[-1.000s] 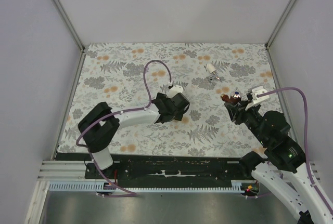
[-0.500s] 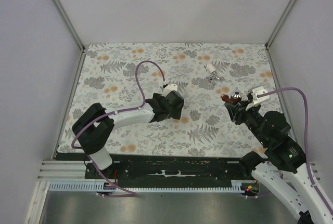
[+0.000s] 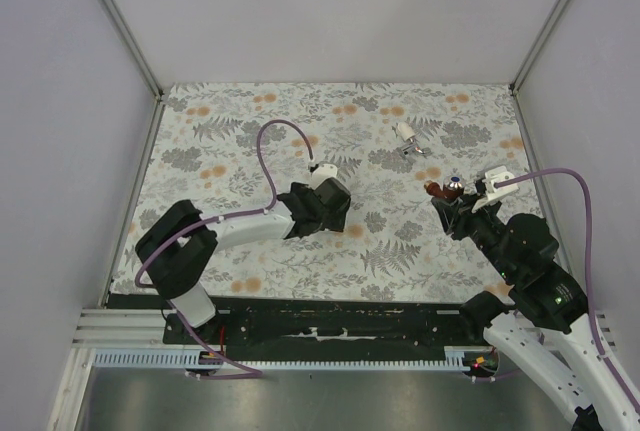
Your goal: Install the water faucets
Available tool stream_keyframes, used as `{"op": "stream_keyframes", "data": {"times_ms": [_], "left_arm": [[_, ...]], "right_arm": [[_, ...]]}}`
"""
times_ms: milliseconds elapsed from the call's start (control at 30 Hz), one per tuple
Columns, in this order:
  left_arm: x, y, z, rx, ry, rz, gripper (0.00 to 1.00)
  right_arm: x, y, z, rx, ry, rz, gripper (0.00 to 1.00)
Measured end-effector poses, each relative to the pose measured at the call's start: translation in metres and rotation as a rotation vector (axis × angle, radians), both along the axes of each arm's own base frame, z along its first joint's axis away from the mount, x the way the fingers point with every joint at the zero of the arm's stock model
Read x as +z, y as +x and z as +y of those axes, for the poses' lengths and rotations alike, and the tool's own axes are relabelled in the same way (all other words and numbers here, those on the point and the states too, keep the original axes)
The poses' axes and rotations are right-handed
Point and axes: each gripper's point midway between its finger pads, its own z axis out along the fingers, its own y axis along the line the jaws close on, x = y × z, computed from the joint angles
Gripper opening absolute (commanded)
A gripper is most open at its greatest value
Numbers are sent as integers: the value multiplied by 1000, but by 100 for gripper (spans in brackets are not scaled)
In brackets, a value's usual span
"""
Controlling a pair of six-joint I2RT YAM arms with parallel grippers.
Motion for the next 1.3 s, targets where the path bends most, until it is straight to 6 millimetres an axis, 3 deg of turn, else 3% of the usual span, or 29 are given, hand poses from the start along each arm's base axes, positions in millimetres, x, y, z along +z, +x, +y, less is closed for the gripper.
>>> {"op": "stream_keyframes", "data": {"times_ms": [433,600,833,1033,1300], "left_arm": [[8,-1,29,52,32,-19,100],[10,-4,16,17,-24,-1,99],[9,-3,-3,-7,-57,26,91],[-3,5,-17,-15,-43,52,81],[-21,5,-17,-12,-5,80,74]], "right_arm": [[0,0,0,1,0,0,0],[0,0,0,1,0,0,0],[0,0,0,2,0,0,0],[0,0,0,2,0,0,0],[0,0,0,2,0,0,0]]}}
